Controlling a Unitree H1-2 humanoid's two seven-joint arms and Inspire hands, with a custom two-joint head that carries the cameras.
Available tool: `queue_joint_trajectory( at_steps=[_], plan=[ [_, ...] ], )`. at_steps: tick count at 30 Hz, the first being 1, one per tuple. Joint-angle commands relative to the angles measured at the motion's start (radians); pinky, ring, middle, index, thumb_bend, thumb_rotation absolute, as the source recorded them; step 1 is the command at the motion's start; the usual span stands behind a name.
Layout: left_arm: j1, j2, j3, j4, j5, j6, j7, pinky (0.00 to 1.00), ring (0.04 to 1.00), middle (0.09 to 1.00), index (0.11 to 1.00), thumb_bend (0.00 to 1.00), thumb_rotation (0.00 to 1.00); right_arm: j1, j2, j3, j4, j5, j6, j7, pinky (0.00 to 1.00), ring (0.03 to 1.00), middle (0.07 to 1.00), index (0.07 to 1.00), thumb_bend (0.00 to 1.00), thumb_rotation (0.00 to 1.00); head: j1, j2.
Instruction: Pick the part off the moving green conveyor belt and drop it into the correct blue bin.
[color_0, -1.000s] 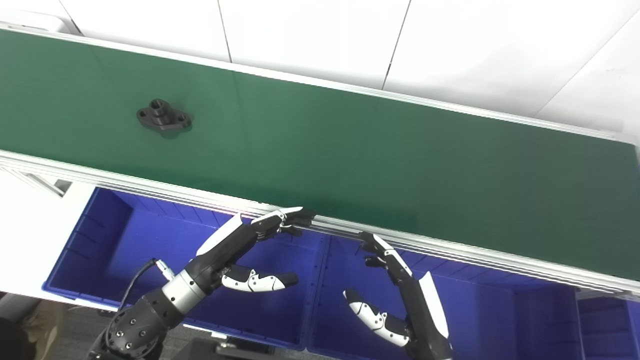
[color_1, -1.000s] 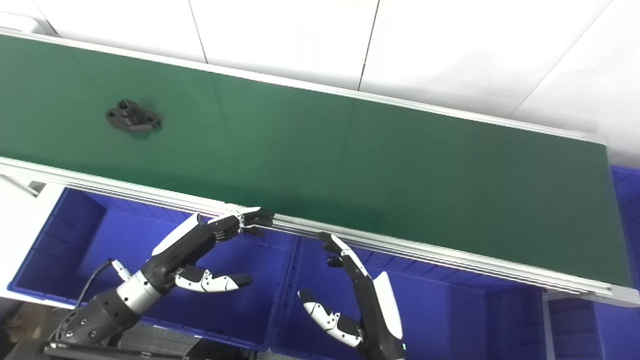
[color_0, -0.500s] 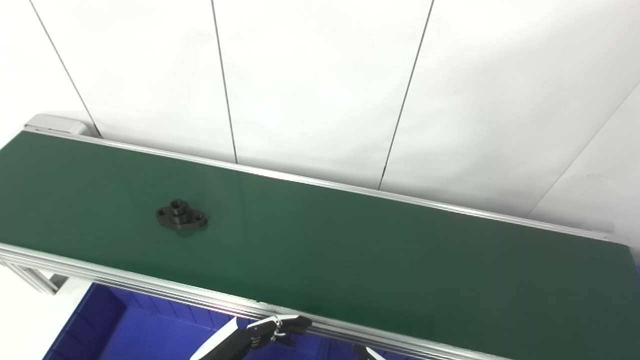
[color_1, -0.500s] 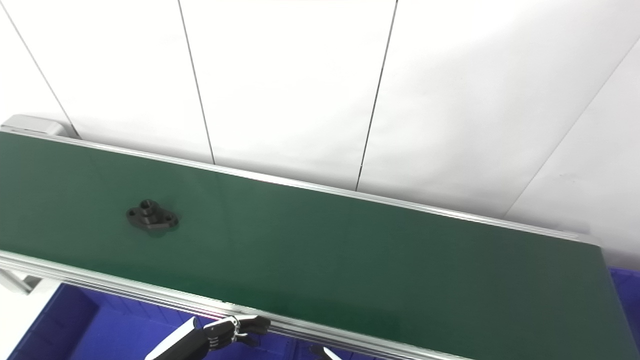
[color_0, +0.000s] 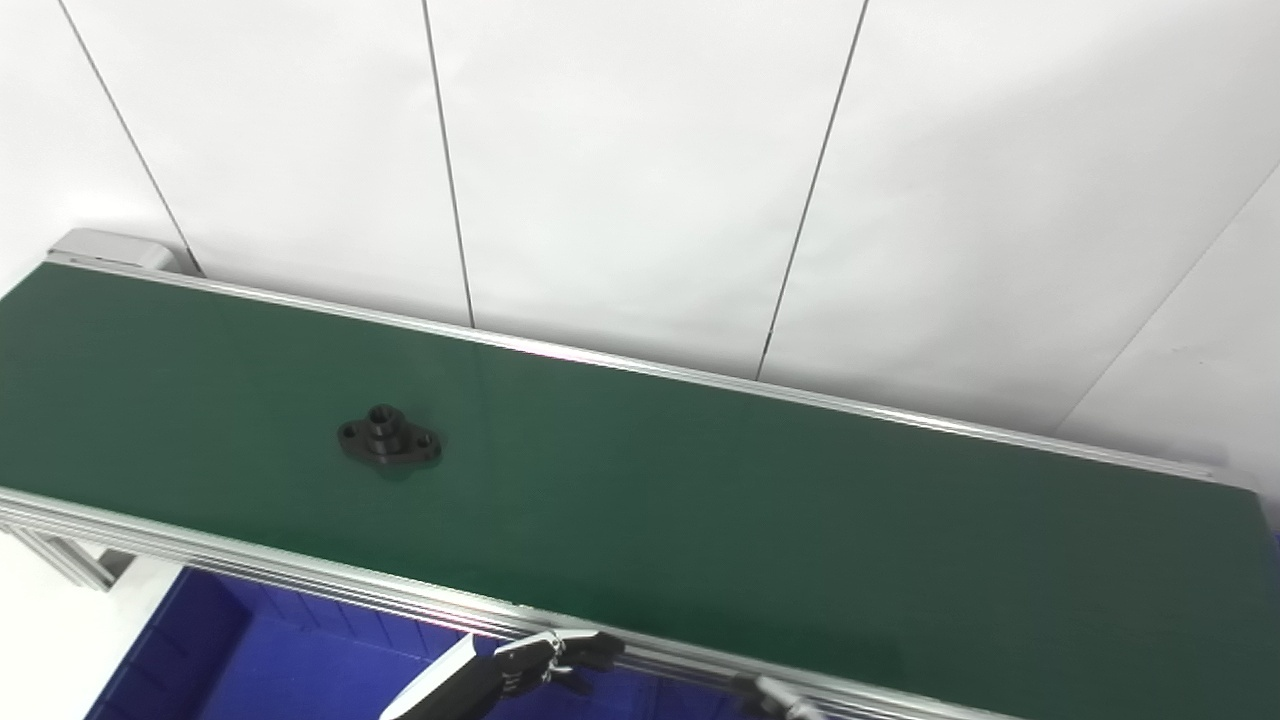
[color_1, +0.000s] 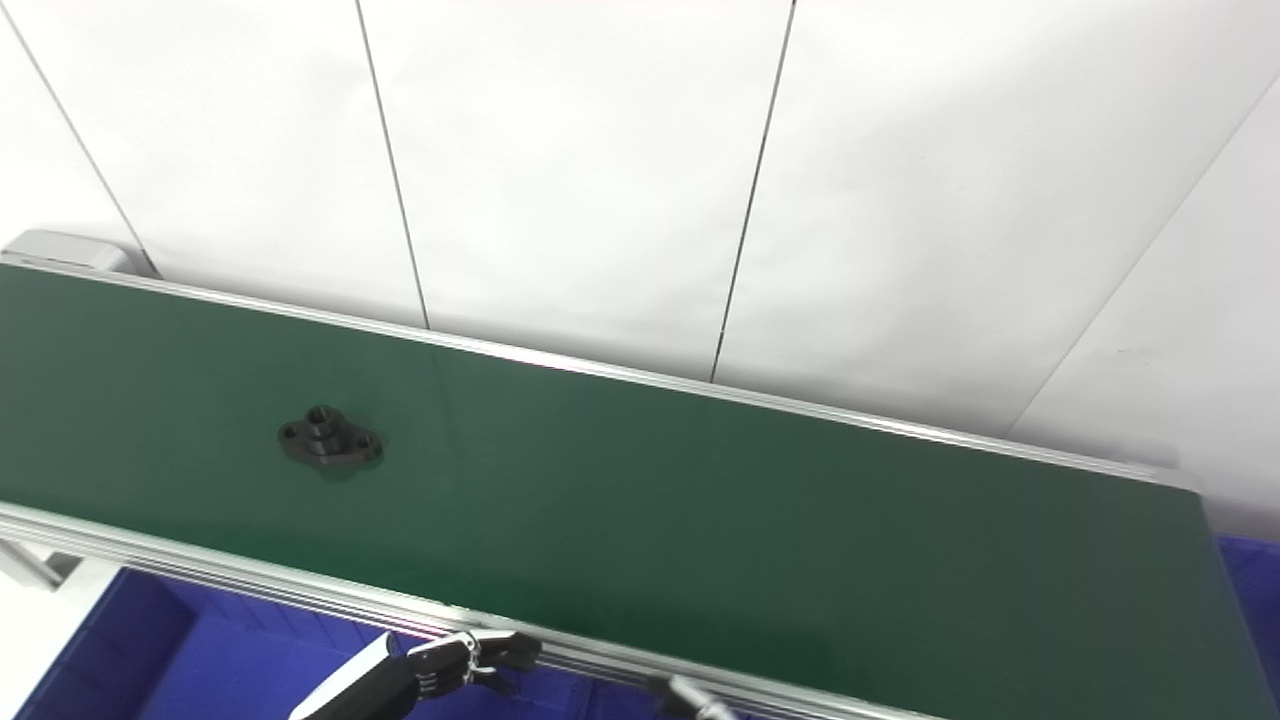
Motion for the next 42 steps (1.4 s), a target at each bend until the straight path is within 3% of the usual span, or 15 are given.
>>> queue_joint_trajectory(
  at_steps=[1,5,12,22,27,32,42],
  plan=[
    [-0.012,0.005,-0.001,-0.019,-0.002,-0.041,0.004,0.75,0.835,0.865,0.829,0.39,0.20,-0.052,0.032,-0.018,-0.087,-0.012,0.017,-0.009,0.57,0.680,0.727,0.732,0.48,0.26,0.003,0.001],
    [-0.020,0.004,0.000,-0.015,0.011,-0.042,0.011,0.74,0.830,0.861,0.827,0.39,0.24,-0.156,0.072,-0.049,-0.179,-0.075,0.096,0.015,0.57,0.654,0.682,0.689,0.61,0.12,0.004,0.003],
    [-0.037,0.009,0.000,-0.005,-0.005,-0.042,-0.002,0.75,0.832,0.863,0.831,0.40,0.21,-0.411,0.141,-0.079,-0.272,-0.218,0.357,0.134,0.59,0.644,0.674,0.688,0.71,0.10,-0.006,0.000],
    [-0.039,0.008,-0.003,-0.002,0.002,-0.042,0.001,0.74,0.825,0.860,0.825,0.41,0.22,-0.695,0.155,-0.013,-0.165,-0.390,0.539,0.279,0.60,0.656,0.695,0.712,0.78,0.17,-0.008,-0.006],
    [-0.038,0.005,-0.004,0.002,-0.008,-0.042,-0.002,0.74,0.827,0.860,0.828,0.41,0.20,-0.769,0.143,0.030,-0.088,-0.421,0.575,0.325,0.64,0.688,0.714,0.708,0.79,0.15,-0.010,-0.006],
    [-0.040,0.005,-0.008,0.002,-0.001,-0.041,-0.001,0.74,0.826,0.861,0.827,0.40,0.20,-0.858,0.130,0.107,0.039,-0.490,0.592,0.377,0.66,0.715,0.724,0.715,0.77,0.15,-0.013,-0.006],
    [-0.029,0.005,-0.008,-0.001,-0.003,-0.042,0.004,0.75,0.831,0.861,0.827,0.41,0.20,-0.967,0.142,0.200,0.247,-0.584,0.591,0.360,0.63,0.694,0.726,0.698,0.82,0.11,-0.012,-0.002]
  ],
)
